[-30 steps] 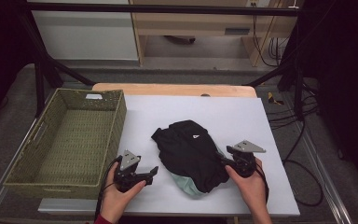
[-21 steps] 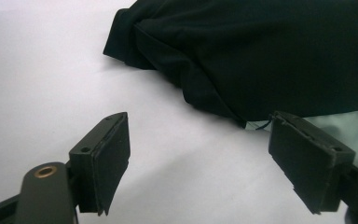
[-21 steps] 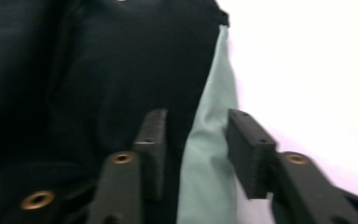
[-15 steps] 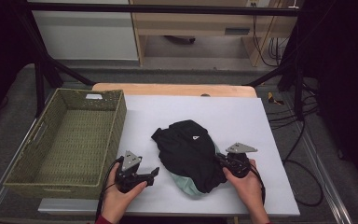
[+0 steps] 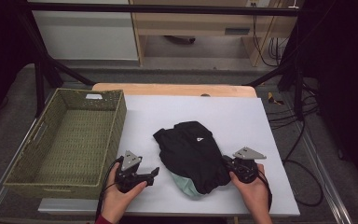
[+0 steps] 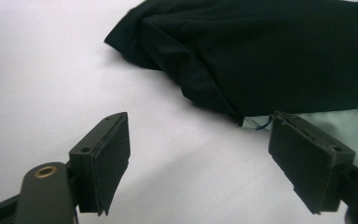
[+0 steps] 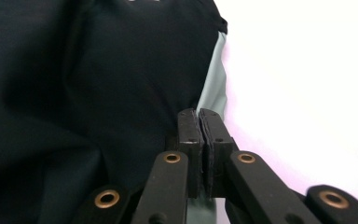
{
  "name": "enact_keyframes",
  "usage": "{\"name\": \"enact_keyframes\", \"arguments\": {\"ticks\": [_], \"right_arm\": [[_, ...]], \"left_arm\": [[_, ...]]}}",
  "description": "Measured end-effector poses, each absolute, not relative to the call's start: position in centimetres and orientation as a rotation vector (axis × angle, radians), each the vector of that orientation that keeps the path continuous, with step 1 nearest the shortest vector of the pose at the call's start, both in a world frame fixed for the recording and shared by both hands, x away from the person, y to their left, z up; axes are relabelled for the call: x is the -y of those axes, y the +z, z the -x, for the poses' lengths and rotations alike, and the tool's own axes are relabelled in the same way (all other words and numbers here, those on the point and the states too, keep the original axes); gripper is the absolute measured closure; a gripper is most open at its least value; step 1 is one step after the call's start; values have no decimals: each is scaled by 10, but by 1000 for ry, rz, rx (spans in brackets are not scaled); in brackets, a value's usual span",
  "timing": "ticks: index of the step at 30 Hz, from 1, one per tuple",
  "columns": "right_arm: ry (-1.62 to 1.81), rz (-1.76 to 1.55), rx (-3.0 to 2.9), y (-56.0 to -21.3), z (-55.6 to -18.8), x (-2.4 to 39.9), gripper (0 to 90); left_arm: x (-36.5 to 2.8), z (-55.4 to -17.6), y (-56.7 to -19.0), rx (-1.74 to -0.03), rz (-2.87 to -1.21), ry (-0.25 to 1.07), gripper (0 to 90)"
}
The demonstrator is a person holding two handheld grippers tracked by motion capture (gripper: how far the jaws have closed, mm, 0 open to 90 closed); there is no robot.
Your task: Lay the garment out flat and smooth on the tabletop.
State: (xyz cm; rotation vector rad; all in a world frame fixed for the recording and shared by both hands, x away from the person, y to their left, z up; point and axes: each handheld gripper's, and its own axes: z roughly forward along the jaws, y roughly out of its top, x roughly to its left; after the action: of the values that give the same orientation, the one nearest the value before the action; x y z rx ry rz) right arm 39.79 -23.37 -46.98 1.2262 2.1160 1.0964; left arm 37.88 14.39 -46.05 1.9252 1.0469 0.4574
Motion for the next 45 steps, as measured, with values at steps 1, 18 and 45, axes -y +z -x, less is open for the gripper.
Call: {"name": "enact_keyframes", "arguments": {"ticks": [1,18,45], "right_arm": [[1086,-1227,-2111,-468,-393,236,881],[1134,-1259,-2052,-472,-370,255,733],[1129,-1166,-2179,-474,-368,235,889]], "left_arm": [[-144,-379,-460,-1046,-1923,454,208],[-143,-379,-461,-1042,-1930,454,210],[-141,-378,-461,-1018,-1949,465,241]]}}
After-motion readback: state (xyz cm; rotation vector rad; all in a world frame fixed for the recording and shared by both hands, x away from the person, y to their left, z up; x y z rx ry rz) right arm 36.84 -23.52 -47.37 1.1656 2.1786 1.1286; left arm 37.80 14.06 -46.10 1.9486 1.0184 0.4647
